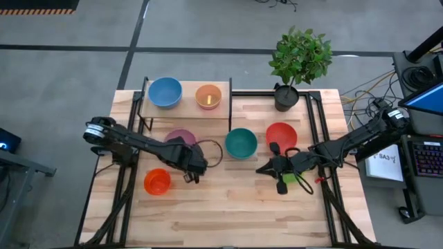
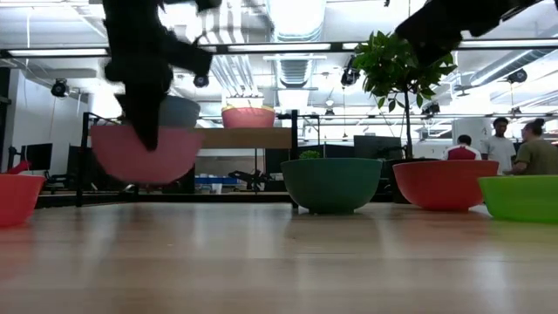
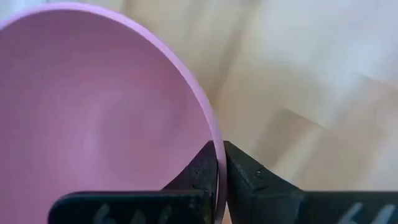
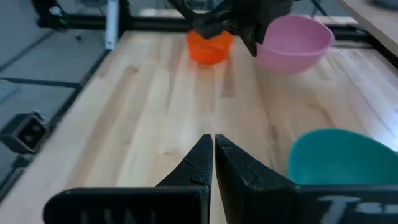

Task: Place and stack bowls onto a shelf
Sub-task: Stack the pink bowl on the blue bowl on the shelf

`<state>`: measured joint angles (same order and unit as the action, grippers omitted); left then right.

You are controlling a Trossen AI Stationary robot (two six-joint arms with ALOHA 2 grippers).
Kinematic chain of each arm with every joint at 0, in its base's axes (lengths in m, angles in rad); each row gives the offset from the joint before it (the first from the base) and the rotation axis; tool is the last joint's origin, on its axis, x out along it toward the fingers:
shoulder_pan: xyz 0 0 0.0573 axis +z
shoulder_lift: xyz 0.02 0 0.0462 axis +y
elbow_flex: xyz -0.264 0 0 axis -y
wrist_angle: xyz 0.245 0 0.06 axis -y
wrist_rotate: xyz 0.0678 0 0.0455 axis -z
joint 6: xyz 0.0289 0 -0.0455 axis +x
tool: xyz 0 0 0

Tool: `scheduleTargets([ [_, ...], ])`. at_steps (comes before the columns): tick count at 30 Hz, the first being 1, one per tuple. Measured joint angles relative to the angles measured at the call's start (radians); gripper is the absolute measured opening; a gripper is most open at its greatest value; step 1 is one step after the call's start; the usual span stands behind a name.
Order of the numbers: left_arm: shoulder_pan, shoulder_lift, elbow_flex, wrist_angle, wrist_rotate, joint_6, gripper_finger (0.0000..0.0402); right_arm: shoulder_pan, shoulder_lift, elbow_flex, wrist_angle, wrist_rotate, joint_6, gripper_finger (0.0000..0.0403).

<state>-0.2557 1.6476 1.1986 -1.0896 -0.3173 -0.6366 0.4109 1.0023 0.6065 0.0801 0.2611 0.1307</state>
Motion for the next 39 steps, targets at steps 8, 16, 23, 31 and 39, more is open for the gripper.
scheduleTargets([
  [8,-0.034,-0.043,0.198,-0.145,-0.018,0.215,0.0,0.017,0.0,-0.098,0.2,0.0,-0.036,0.0009],
  [16,0.012,-0.099,0.369,-0.395,-0.149,0.267,0.0,0.017,0.0,-0.138,0.273,0.0,-0.027,0.0009],
  [23,0.144,-0.163,0.417,-0.481,-0.211,0.343,0.0,0.017,0.0,-0.138,0.281,0.001,-0.053,0.0009],
  [31,0.356,-0.198,0.468,-0.459,-0.223,0.509,0.0,0.017,0.0,-0.138,0.295,0.001,-0.046,0.0009],
  [39,0.571,-0.183,0.508,-0.448,-0.131,0.681,0.0,0.017,0.0,-0.138,0.293,0.0,-0.045,0.0009],
])
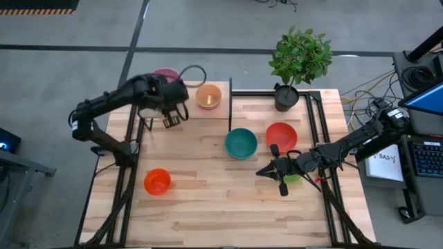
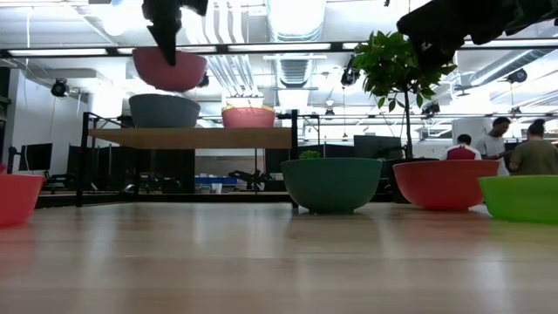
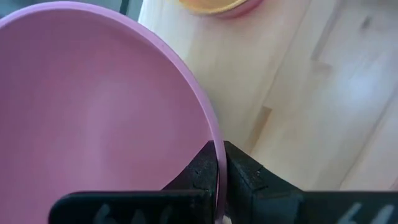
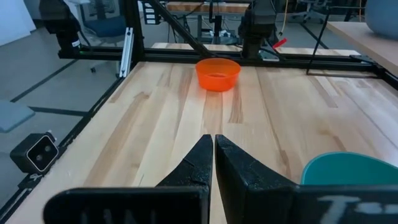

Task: Place and stack bowls onto a shelf
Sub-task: Stack the pink bowl on the blue bowl on the shelf

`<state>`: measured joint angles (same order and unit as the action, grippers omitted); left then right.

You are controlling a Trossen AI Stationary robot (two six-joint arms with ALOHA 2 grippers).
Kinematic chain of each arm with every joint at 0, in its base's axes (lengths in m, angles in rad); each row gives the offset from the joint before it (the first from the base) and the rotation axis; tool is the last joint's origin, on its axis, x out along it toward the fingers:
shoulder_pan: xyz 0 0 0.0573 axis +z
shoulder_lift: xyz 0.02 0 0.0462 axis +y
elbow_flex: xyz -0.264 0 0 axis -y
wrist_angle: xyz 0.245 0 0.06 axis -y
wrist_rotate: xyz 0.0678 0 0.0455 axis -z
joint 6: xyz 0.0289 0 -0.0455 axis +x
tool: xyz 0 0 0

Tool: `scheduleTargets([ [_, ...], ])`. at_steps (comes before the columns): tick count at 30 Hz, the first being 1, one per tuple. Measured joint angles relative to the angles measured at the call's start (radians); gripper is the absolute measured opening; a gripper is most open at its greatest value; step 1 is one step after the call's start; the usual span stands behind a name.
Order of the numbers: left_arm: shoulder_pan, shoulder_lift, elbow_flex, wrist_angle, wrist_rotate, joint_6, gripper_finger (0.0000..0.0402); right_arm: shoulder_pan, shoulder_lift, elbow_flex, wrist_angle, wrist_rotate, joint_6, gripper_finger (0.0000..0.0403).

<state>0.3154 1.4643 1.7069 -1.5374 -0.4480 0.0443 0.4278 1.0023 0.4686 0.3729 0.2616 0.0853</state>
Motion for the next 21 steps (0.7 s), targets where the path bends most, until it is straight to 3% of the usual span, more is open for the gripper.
scheduleTargets([
  [9,0.161,0.001,0.0,0.04,0.148,0.093,0.0,0.0,0.0,0.0,-0.001,0.0,0.0,0.0009],
  [21,0.178,0.005,0.0,0.062,0.15,0.089,0.0019,0.0,0.0,0.0,-0.001,0.0,-0.008,0.0009],
])
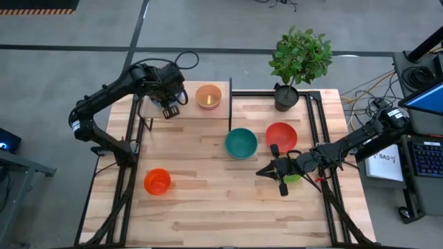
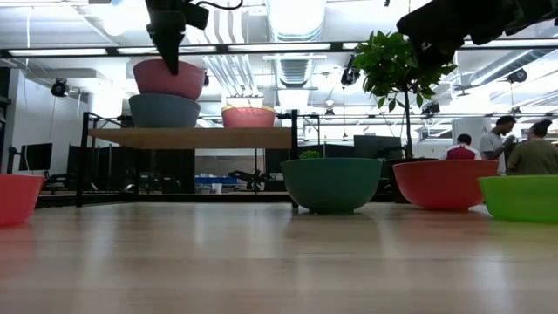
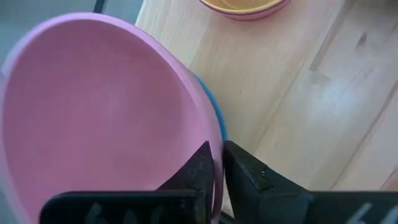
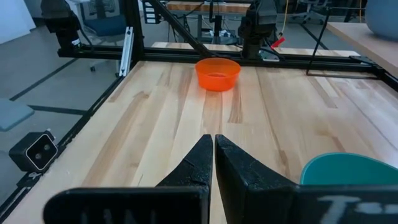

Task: Place and stack bowls onto a shelf
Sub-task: Stack the pink bowl on the blue bowl on the shelf

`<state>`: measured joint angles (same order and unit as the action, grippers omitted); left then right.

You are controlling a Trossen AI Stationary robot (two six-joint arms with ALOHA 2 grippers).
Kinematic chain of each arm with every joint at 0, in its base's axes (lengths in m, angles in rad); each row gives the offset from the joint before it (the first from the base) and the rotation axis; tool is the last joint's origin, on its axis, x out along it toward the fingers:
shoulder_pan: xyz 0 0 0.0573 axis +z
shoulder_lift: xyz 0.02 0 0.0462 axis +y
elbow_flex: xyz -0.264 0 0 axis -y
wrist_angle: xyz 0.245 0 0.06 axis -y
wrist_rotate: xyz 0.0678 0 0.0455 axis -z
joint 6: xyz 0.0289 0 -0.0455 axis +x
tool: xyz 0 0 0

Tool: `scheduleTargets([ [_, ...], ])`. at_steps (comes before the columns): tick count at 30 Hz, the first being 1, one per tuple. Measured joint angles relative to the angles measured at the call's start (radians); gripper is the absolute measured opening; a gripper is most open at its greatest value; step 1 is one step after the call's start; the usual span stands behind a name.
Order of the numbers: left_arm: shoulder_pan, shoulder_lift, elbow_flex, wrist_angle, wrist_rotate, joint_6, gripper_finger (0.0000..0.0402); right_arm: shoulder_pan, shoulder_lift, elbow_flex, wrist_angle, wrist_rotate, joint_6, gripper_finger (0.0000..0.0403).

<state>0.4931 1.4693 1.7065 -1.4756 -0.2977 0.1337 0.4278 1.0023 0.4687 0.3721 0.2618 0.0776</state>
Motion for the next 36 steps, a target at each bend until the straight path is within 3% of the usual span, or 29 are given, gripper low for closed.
scheduleTargets([
  [12,0.0,0.0,0.0,0.011,-0.002,-0.015,0.0083,0.0,0.0,0.0,0.0,0.0,0.0,0.0009],
  [26,0.0,-0.037,-0.001,0.025,-0.007,-0.022,0.0096,0.0,0.0,0.0,0.0,0.0,-0.001,0.0009],
  [36,-0.001,-0.027,-0.001,0.036,-0.057,-0.038,0.0195,0.0,0.0,0.0,0.0,0.0,-0.001,0.0009],
])
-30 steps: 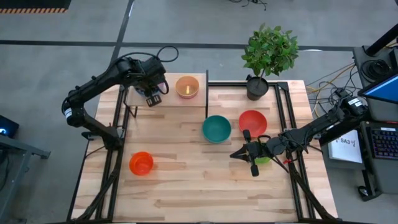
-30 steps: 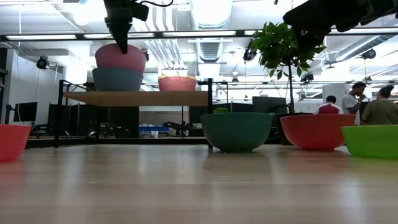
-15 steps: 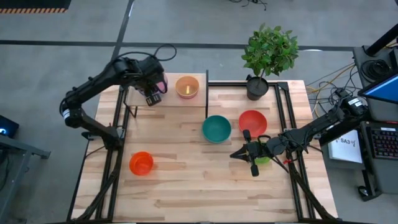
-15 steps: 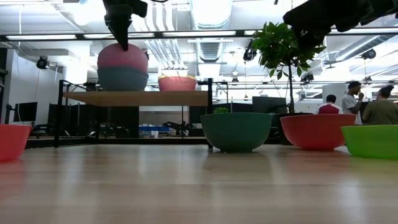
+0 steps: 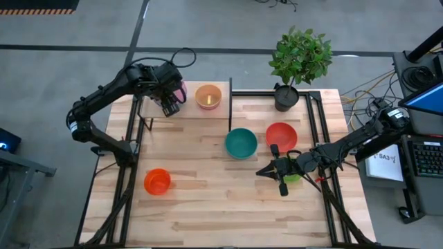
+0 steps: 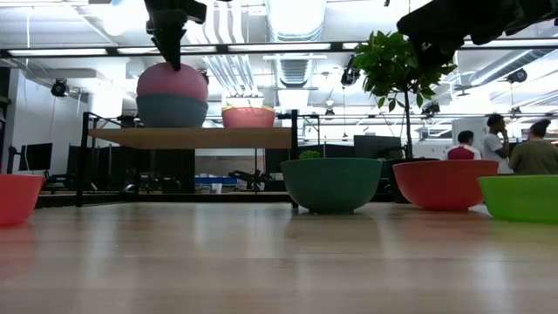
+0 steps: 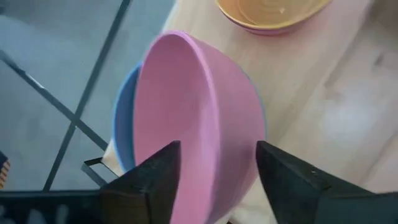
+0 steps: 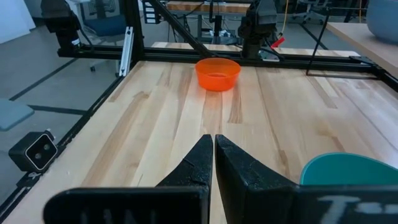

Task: Place and stack bowls onto a shelf
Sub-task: Stack the pink bowl on the blue bowl on the shelf

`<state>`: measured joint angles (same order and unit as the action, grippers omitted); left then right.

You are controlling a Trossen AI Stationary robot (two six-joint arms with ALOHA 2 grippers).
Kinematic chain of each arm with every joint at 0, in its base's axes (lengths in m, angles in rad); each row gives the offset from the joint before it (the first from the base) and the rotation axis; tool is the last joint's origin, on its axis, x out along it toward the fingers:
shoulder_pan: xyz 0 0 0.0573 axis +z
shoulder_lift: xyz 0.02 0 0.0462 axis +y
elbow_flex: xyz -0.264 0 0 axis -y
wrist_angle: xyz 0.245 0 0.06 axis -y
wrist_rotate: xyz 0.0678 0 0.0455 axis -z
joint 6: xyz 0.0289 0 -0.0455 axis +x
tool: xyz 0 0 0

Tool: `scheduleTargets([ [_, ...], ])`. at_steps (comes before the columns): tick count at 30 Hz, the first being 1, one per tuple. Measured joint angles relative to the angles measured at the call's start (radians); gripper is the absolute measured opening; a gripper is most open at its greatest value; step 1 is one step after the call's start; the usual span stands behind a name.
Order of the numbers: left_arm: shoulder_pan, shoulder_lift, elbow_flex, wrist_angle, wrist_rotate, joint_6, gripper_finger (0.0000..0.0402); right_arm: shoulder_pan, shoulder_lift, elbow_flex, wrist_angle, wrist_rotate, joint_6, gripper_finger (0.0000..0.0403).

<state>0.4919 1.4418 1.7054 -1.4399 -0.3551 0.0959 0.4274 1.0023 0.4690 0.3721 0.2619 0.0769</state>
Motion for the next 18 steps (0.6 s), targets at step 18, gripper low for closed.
scheduleTargets([
  [18,0.0,-0.154,-0.063,0.389,0.001,0.108,0.0113,0.0,0.0,0.0,0.003,0.0,-0.002,0.0009],
])
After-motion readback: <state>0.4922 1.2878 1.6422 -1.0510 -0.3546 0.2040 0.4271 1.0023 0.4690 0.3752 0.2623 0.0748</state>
